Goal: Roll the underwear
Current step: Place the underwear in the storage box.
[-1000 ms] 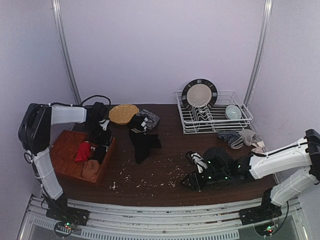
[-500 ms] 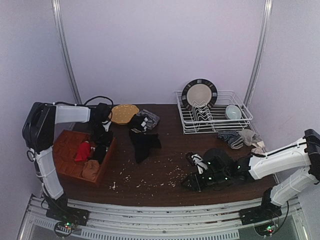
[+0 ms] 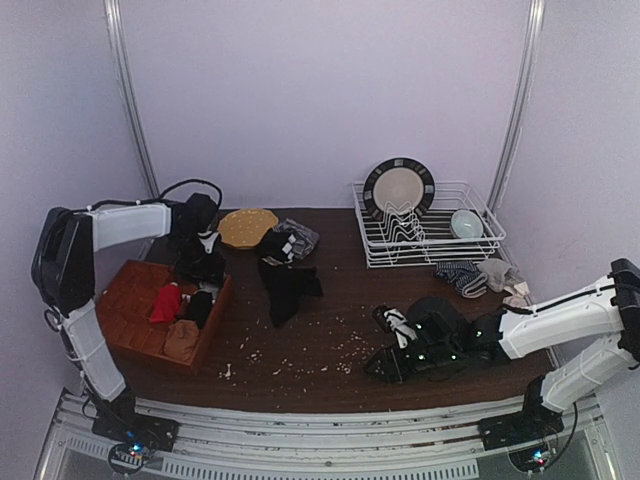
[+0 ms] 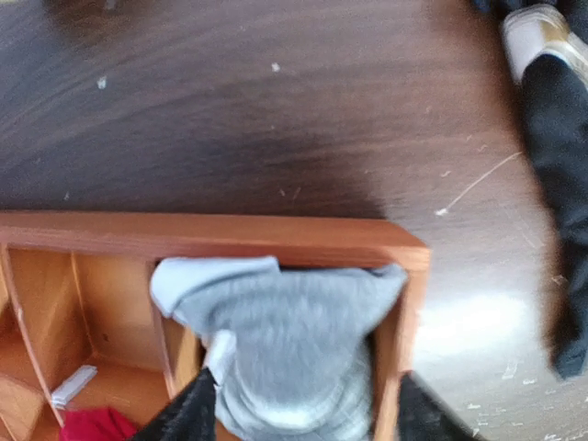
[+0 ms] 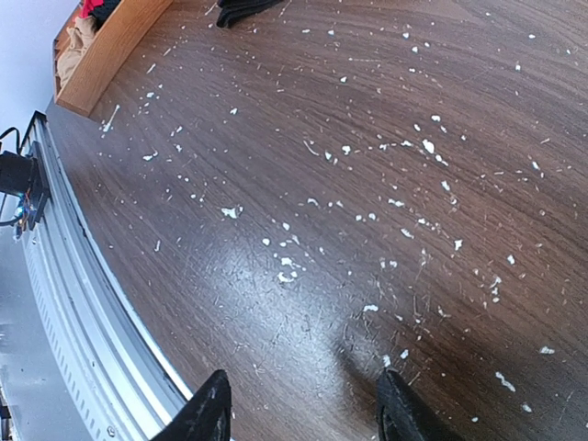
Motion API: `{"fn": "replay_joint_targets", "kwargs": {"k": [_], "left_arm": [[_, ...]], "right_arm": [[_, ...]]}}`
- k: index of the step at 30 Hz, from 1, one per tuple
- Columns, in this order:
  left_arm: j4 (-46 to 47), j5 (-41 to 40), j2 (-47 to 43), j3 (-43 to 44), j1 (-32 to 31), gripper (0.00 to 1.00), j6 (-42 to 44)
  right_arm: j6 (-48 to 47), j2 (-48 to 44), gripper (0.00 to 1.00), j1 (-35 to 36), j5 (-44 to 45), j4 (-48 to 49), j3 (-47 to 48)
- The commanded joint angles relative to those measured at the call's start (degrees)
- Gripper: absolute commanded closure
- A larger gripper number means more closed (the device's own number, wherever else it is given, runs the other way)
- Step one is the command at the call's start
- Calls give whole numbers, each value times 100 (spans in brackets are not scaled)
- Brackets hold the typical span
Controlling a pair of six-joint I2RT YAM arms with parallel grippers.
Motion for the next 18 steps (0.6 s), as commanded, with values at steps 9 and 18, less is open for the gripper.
{"fn": "replay_joint_targets", "kwargs": {"k": [9, 18], "left_arm": [[845, -744, -2603, -692, -223, 2, -482], [3314, -2370, -4998, -2554, -207, 2, -322]], "right_arm": [[262, -688, 45, -107, 1455, -957, 400], [91, -3243, 0, -251, 6260, 971, -374]]}}
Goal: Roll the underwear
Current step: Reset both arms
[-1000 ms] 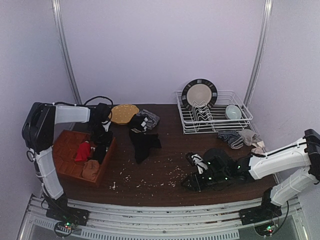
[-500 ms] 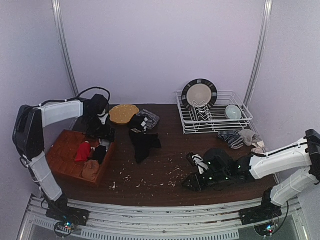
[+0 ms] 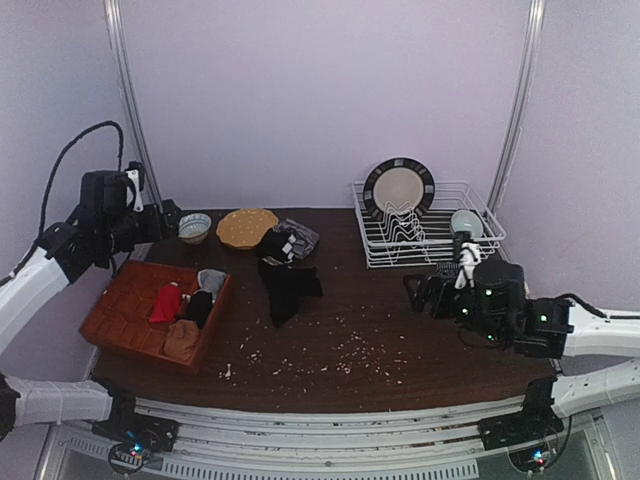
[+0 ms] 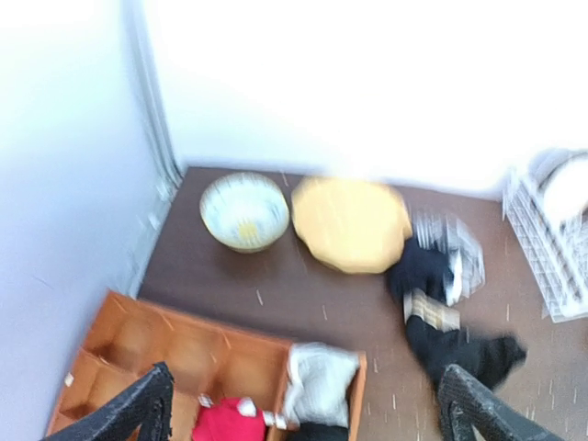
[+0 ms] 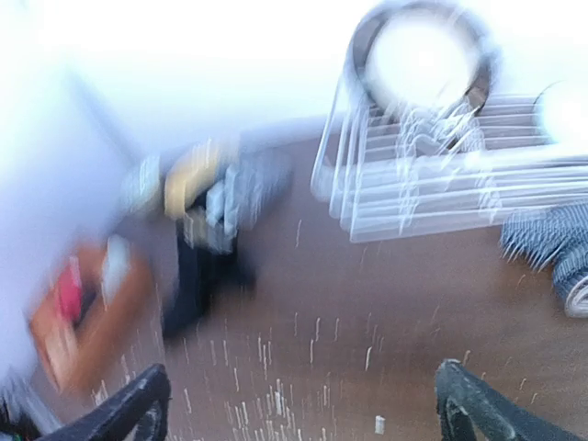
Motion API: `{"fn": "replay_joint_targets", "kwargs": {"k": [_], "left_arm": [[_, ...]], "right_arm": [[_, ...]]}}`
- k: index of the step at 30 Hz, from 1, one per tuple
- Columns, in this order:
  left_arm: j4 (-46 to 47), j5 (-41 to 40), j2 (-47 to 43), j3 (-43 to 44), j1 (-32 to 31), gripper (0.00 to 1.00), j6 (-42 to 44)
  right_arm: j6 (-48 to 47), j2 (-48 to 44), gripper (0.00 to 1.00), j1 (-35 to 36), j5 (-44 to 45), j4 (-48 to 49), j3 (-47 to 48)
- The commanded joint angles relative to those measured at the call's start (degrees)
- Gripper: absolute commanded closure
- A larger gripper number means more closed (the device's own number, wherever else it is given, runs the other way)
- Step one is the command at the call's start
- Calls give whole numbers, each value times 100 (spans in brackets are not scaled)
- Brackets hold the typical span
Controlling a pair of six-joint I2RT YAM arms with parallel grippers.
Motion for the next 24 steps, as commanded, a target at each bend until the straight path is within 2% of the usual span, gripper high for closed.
{"fn": "replay_joint_targets", "kwargs": {"k": [1, 2, 3, 4, 6, 7, 8, 9, 11, 14, 17, 19, 20, 22, 23, 24], "left_arm": [[1959, -933, -551, -1280, 16, 2, 218], [2384, -991, -668, -1602, 16, 2, 390], [2733, -1043, -708, -1882, 16, 2, 770], [2852, -1143, -672, -2029, 16, 2, 1190], [2704, -1735, -488, -2203, 81, 2, 1083], [3239, -1782, -479, -2538, 127, 2, 1286], [3954, -1408, -491, -2980, 207, 2, 1721], [4635, -1063, -501, -3443, 319, 2, 2039], [4878, -573, -476, -3733, 672, 2, 1926], [5188, -592, -5, -3783, 866, 2, 1732], [5754, -736, 736, -3892, 869, 2, 1520], [6439, -772, 1282, -4092, 856, 2, 1587], [6624, -608, 1402, -4116, 840, 2, 1661], [7558, -373, 1683, -4298, 841, 2, 1895], [7569, -659, 1734, -4236, 842, 2, 1859], [7514, -683, 1734, -4239, 864, 2, 1944]], "right_arm": [[-415, -977, 0, -73, 3272, 2441, -856], [-905, -982, 0, -152, 3580, 3277, -1011], [-1925, -856, 0, -280, 3667, 3910, -983], [-2836, -705, 0, -447, 3699, 3892, -734], [-3557, -371, 0, -861, 4004, 3193, -343], [-3783, -270, 0, -1100, 4022, 3402, -392], [-3988, -208, 0, -1447, 3728, 3401, -447], [-4041, -133, 0, -1725, 3393, 3140, -475], [-3734, 9, 0, -2276, 2821, 2940, -658], [-3232, 287, 0, -2783, 2143, 3247, -1190], [-3734, 1151, 0, -2969, 1917, 4324, -1613], [-3712, 1775, 0, -3200, 1571, 4948, -1737], [-3545, 2043, 0, -3361, 1184, 5297, -1845], [-4057, 2610, 0, -3532, 497, 6182, -1995], [-4249, 2813, 0, -3640, -12, 6537, -2067], [-4246, 3076, 0, -3713, -115, 6896, -2078]]}}
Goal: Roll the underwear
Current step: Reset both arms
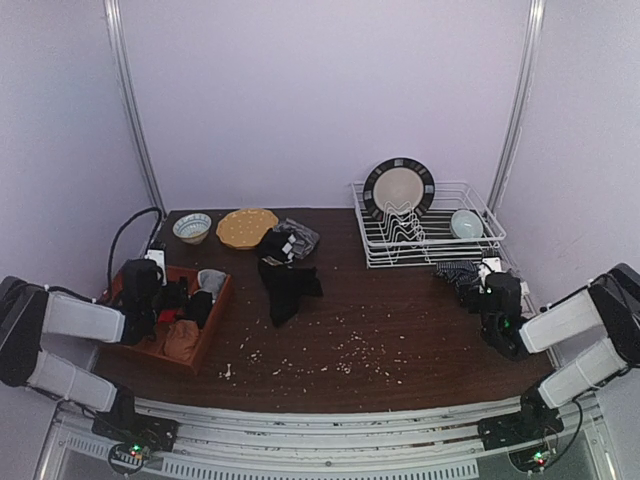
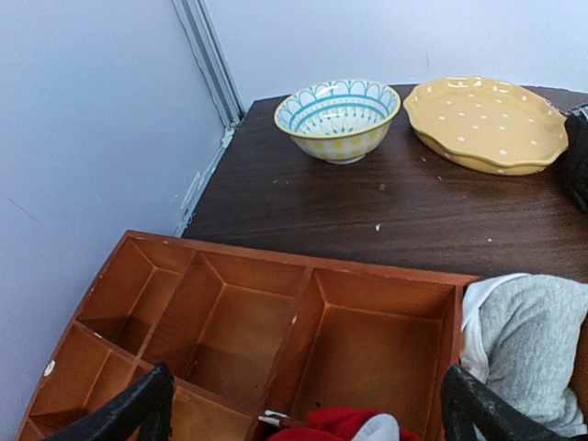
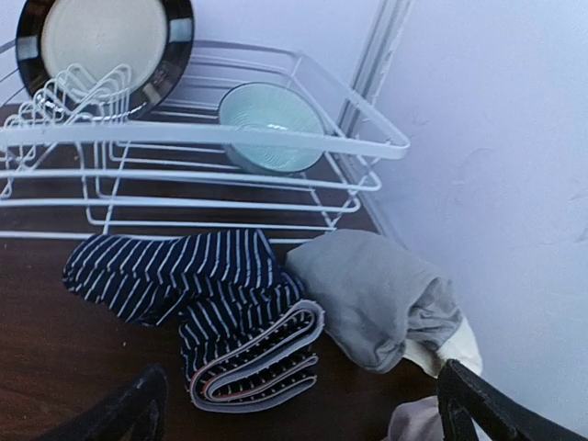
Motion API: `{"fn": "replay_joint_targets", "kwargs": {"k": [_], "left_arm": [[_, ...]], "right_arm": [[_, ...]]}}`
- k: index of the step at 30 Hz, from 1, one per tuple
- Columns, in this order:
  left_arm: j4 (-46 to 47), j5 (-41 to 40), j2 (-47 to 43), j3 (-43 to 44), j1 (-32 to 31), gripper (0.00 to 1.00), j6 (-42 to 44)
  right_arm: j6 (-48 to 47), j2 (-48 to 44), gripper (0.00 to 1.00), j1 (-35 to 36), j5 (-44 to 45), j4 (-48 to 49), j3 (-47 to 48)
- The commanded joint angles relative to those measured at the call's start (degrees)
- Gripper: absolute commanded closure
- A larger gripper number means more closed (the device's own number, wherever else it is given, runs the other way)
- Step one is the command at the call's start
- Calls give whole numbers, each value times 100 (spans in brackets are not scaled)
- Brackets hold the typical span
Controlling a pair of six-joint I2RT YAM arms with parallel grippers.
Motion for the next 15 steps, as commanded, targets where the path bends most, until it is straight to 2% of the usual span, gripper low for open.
{"fn": "replay_joint_targets", "kwargs": {"k": [1, 3, 5, 6, 8, 10, 12, 15], "left_arm": [[1826, 77, 281, -218, 36, 3, 504], [2959, 84, 674, -531, 58, 2, 768], [4337, -176, 1341, -764, 66, 2, 743], [4682, -41, 1605, -768, 84, 2, 927], [4254, 556, 1680, -663, 104, 2, 974], [4538, 558, 1946, -559, 137, 2, 1061], [3960, 546, 1758, -437, 203, 2, 888], [3047, 586, 1656, 23, 394, 2, 661]], "right_arm": [[-453, 899, 0, -337, -1164, 2423, -224], [-161, 1144, 0, -556, -809, 2949, -302], [312, 1004, 0, -911, -1244, 2369, -286], [347, 1101, 0, -1020, -1577, 2488, -293], [117, 1472, 0, -1023, -1801, 3057, -290], [311, 1201, 0, -1048, -1706, 2073, 34], [585, 1096, 0, -1206, -1623, 1256, 374], [978, 1032, 0, -1490, -1578, 742, 571]]}}
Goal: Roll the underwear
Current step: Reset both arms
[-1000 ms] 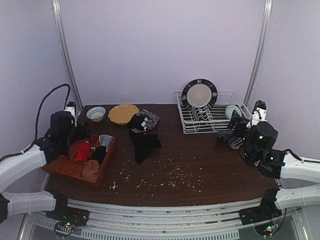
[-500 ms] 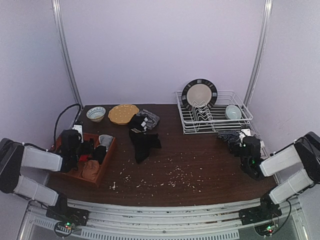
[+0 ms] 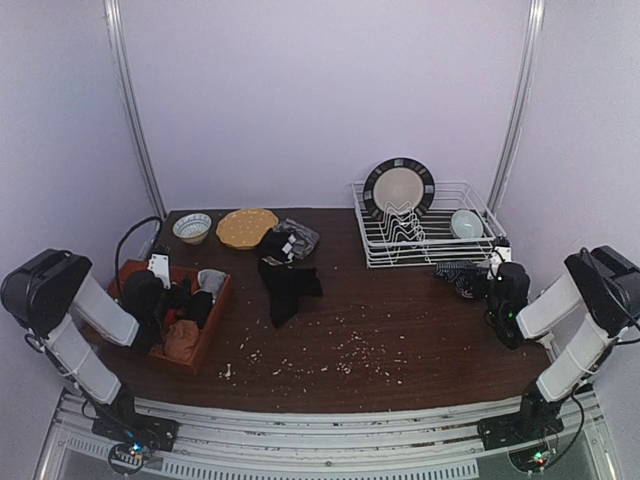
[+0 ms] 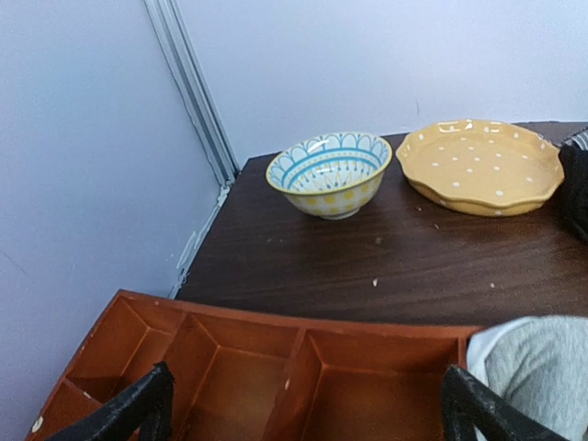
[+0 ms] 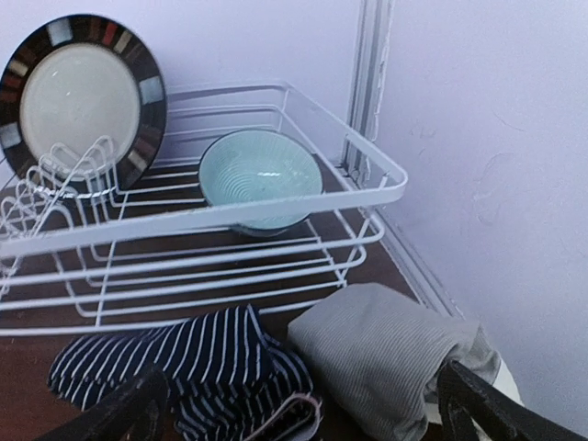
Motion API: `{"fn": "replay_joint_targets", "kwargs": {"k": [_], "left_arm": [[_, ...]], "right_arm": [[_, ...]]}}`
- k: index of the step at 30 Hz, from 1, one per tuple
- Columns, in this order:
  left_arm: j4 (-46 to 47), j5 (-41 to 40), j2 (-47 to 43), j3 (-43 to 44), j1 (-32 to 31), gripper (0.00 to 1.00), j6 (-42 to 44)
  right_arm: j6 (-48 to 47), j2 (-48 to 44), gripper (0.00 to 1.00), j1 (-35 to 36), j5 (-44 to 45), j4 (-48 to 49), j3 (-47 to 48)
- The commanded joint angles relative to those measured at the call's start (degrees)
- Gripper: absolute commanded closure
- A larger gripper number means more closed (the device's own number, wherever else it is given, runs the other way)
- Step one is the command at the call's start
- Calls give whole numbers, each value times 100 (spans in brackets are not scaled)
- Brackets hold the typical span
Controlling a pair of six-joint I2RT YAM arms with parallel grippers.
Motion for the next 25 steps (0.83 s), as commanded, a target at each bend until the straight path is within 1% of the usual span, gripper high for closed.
{"fn": "replay_joint_targets", "kwargs": {"k": [1, 2, 6, 25], "left_arm": [[-657, 217, -178, 630, 264, 2, -229], [-941, 288, -209, 680, 336, 2, -351], [-1307, 566, -260, 915, 610, 2, -587], [-1255, 590, -264, 888, 615, 3, -580]], "right_arm": [[582, -191, 0, -322, -78, -827, 282], [510, -140, 0, -322, -100, -625, 238], [468, -135, 0, -315, -143, -634, 239], [475, -153, 0, -315, -115, -647, 226]]}}
